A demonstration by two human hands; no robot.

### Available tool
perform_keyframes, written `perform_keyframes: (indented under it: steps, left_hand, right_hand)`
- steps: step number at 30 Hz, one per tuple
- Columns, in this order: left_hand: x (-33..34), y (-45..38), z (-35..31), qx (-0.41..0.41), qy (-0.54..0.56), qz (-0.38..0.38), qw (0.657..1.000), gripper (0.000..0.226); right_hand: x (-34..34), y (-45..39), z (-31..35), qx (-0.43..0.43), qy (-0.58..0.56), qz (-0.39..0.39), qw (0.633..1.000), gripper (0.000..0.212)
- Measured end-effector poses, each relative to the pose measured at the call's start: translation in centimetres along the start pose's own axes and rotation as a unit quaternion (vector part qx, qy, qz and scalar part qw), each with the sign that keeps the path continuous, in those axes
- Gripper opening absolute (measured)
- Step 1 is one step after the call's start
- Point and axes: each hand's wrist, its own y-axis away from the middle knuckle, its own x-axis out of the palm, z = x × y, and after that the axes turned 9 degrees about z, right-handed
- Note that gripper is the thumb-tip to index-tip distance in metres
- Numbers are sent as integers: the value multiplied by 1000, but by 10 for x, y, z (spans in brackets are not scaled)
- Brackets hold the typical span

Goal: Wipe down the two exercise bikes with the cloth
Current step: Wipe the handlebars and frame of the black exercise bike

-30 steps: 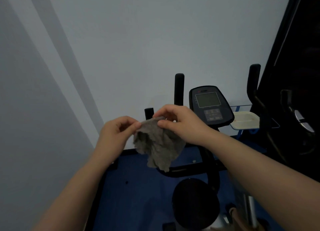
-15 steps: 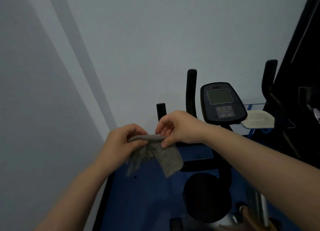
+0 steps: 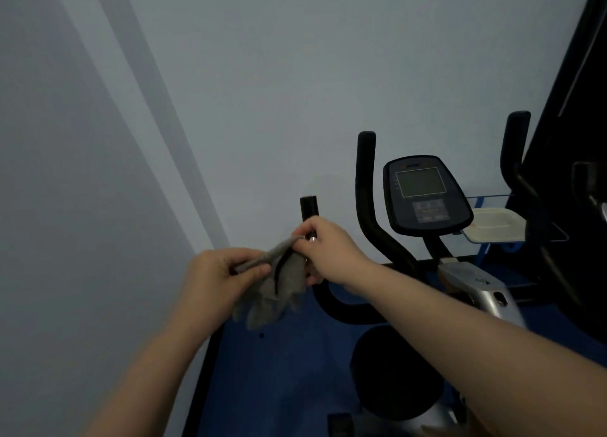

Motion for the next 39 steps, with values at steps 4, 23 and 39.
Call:
perform_keyframes:
  steps: [4,23,39]
  left_hand:
    - [30,8,9,22,10,5,1000,38]
    - [120,-48,-58,37,152,136,978,10]
    - [179,-21,-53,-15,81,94,992,14]
  right_hand:
    - [6,4,-12,62,-196,51,977,12]
    - [-113,93,-47,-64,-38,-157,985,18]
    - [-58,109,-121,34,294,-285,911,53]
